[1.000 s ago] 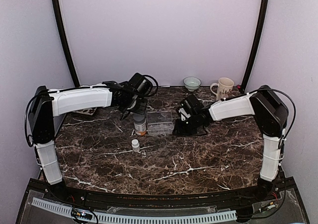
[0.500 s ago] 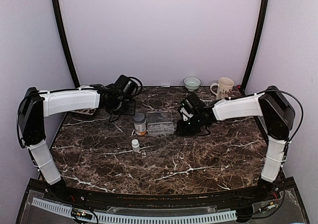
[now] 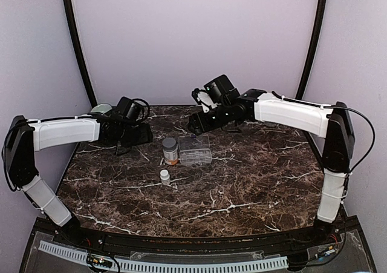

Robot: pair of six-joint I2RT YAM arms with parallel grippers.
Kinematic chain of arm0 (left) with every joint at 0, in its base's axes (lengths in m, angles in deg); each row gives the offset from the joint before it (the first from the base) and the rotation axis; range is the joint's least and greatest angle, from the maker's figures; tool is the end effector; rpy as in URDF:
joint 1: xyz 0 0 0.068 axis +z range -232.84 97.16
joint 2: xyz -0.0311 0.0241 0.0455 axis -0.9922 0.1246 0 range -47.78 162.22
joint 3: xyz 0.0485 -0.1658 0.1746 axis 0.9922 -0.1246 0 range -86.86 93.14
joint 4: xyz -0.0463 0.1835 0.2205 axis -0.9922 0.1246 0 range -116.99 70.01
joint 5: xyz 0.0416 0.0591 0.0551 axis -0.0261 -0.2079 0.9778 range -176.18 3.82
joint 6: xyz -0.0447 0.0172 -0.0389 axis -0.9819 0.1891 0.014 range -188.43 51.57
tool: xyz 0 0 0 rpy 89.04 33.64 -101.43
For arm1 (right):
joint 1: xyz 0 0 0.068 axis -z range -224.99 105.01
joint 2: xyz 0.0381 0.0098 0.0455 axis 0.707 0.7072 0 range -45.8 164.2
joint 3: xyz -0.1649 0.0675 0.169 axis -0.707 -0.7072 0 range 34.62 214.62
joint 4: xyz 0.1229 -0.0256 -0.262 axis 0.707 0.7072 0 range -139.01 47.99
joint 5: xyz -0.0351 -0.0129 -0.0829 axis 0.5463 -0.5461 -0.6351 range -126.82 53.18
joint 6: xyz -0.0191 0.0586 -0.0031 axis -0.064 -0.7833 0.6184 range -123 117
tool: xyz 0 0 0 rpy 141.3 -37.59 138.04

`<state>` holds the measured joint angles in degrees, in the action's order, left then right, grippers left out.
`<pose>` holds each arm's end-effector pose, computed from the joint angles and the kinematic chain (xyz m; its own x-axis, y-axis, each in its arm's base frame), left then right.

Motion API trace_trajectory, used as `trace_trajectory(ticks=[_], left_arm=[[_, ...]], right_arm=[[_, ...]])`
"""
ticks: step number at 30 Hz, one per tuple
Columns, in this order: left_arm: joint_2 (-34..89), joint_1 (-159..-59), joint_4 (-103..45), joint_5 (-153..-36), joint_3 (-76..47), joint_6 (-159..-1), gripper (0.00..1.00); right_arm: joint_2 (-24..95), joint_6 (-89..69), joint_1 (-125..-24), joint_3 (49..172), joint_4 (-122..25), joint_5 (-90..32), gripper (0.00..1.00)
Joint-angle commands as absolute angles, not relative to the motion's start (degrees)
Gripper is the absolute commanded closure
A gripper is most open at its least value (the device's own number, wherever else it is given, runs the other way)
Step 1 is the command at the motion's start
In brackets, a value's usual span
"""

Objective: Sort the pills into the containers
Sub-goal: Pick up the pill bottle from the center of the board.

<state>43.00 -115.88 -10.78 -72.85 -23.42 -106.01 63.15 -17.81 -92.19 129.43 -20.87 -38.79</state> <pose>0.3264 -0.1995 0.1938 -0.6959 -0.2554 -0.6712 -0.0428 0.9477 -0.3163 0.3192 0.3422 0.2461 -0.6249 -0.2988 -0.7213 -0.5753 0.8008 0.1667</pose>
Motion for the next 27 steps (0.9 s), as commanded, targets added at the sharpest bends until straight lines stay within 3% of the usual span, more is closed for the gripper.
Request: trace_trajectory(ticks=[1,13,27], left_arm=[[38.6,-114.7,-14.1,-76.7,-27.1,-109.3,0.33],[34.0,-111.7,-19.1,-82.9,-35.7,-113.2,0.33],[34.7,-111.1,-23.3,-87.2,-39.3,-115.4,0.35]], right_arm=[[69.3,-13.3,-94.0,138.8,-15.1,-36.9,0.22],[84.5,-13.3,-99.1,162.9,-1.2,-36.1,0.24],[91.9,-15.5,-101.0,170.4,1.4,-39.0,0.25]])
